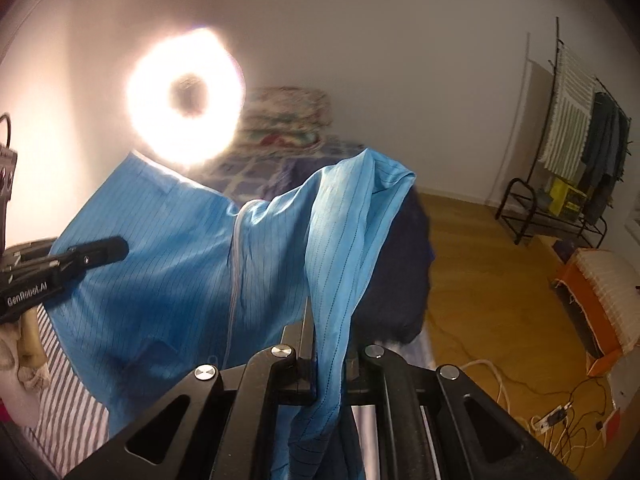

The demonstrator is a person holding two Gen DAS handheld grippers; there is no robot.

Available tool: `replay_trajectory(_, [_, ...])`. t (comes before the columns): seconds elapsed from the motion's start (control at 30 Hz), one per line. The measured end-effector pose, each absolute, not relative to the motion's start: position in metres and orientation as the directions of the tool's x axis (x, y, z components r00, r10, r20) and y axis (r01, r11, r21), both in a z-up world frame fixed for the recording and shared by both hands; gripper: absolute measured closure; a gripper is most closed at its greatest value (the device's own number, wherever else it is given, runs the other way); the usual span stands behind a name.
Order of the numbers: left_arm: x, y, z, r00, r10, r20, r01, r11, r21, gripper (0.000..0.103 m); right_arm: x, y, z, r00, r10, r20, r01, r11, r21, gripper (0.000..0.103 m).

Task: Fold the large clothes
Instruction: 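Lift the folded jacket with both tools and carry it onto the navy garment stack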

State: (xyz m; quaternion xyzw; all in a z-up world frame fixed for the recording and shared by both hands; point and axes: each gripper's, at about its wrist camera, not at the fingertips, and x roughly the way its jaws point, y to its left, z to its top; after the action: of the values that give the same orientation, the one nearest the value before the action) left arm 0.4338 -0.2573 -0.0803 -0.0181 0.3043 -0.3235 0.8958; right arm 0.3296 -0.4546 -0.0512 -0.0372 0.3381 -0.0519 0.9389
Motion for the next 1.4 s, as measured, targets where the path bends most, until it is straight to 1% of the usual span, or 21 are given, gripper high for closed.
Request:
replay_trajectory(0.17, [0.511, -0.296, -0.074, 0.615, -0.612, -0.498, 0.589, 0.776, -0.225, 0.098, 0.401, -0.492, -0.039, 0.781, -0.175, -0.599, 0.130, 0.984, -0.119, 0.099])
replay_trajectory(0.33, [0.586, -0.318, -0.078, 0.625, -0.614, -0.481, 0.568, 0.781, -0.258, 0.098, 0.483, -0.523, -0.041, 0.777, -0.231, -0.585, 0.179, 0.973, -0.146, 0.099])
replay_trajectory(0.47, [0.644, -0.331, -0.093, 0.621, -0.613, -0.489, 0.537, 0.787, -0.305, 0.098, 0.535, -0.545, -0.050, 0.770, -0.228, -0.595, 0.191, 0.973, -0.127, 0.099])
replay_trajectory(0.57, [0.672, -0.336, -0.108, 0.616, -0.608, -0.500, 0.512, 0.792, -0.333, 0.098, 0.560, -0.554, -0.057, 0.764, -0.232, -0.602, 0.188, 0.973, -0.137, 0.099])
replay_trajectory(0.73, [0.717, -0.327, -0.155, 0.587, -0.584, -0.561, 0.427, 0.812, -0.399, 0.098, 0.605, -0.593, -0.096, 0.703, -0.252, -0.665, 0.224, 0.966, -0.130, 0.099])
replay_trajectory(0.8, [0.728, -0.326, -0.172, 0.569, -0.588, -0.575, 0.414, 0.809, -0.417, 0.098, 0.618, -0.607, -0.120, 0.673, -0.240, -0.699, 0.237, 0.966, -0.104, 0.098])
replay_trajectory(0.83, [0.730, -0.328, -0.179, 0.568, -0.581, -0.583, 0.415, 0.814, -0.407, 0.097, 0.622, -0.612, -0.129, 0.664, -0.232, -0.711, 0.238, 0.967, -0.093, 0.098])
replay_trajectory(0.93, [0.733, -0.332, -0.196, 0.562, -0.573, -0.596, 0.414, 0.819, -0.396, 0.097, 0.637, -0.618, -0.154, 0.627, -0.260, -0.734, 0.239, 0.961, -0.137, 0.096])
replay_trajectory(1.0, [0.734, -0.334, -0.201, 0.557, -0.571, -0.604, 0.409, 0.821, -0.398, 0.096, 0.642, -0.621, -0.167, 0.614, -0.256, -0.747, 0.237, 0.962, -0.134, 0.095])
replay_trajectory(1.1, [0.737, -0.337, -0.208, 0.552, -0.558, -0.620, 0.398, 0.829, -0.392, 0.093, 0.646, -0.630, -0.178, 0.605, -0.243, -0.758, 0.250, 0.962, -0.110, 0.094])
replay_trajectory(1.17, [0.736, -0.336, -0.205, 0.565, -0.544, -0.621, 0.391, 0.839, -0.379, 0.086, 0.648, -0.628, -0.182, 0.591, -0.260, -0.763, 0.254, 0.958, -0.130, 0.093])
replay_trajectory(1.2, [0.734, -0.334, -0.202, 0.571, -0.536, -0.622, 0.384, 0.844, -0.374, 0.082, 0.647, -0.627, -0.182, 0.588, -0.276, -0.760, 0.258, 0.955, -0.147, 0.091])
replay_trajectory(1.23, [0.731, -0.332, -0.198, 0.578, -0.530, -0.620, 0.382, 0.848, -0.369, 0.081, 0.648, -0.628, -0.181, 0.587, -0.283, -0.759, 0.261, 0.953, -0.153, 0.082])
replay_trajectory(1.27, [0.729, -0.329, -0.195, 0.585, -0.520, -0.623, 0.376, 0.854, -0.360, 0.077, 0.648, -0.628, -0.178, 0.585, -0.291, -0.757, 0.269, 0.950, -0.157, 0.078])
replay_trajectory(1.3, [0.725, -0.325, -0.191, 0.597, -0.504, -0.624, 0.368, 0.863, -0.346, 0.076, 0.644, -0.630, -0.174, 0.581, -0.298, -0.757, 0.284, 0.946, -0.155, 0.073])
replay_trajectory(1.33, [0.721, -0.321, -0.187, 0.610, -0.493, -0.621, 0.361, 0.870, -0.336, 0.075, 0.644, -0.632, -0.173, 0.579, -0.300, -0.758, 0.293, 0.944, -0.149, 0.065])
replay_trajectory(1.4, [0.713, -0.312, -0.178, 0.624, -0.491, -0.607, 0.354, 0.871, -0.340, 0.075, 0.632, -0.639, -0.167, 0.571, -0.320, -0.756, 0.331, 0.932, -0.145, 0.057])
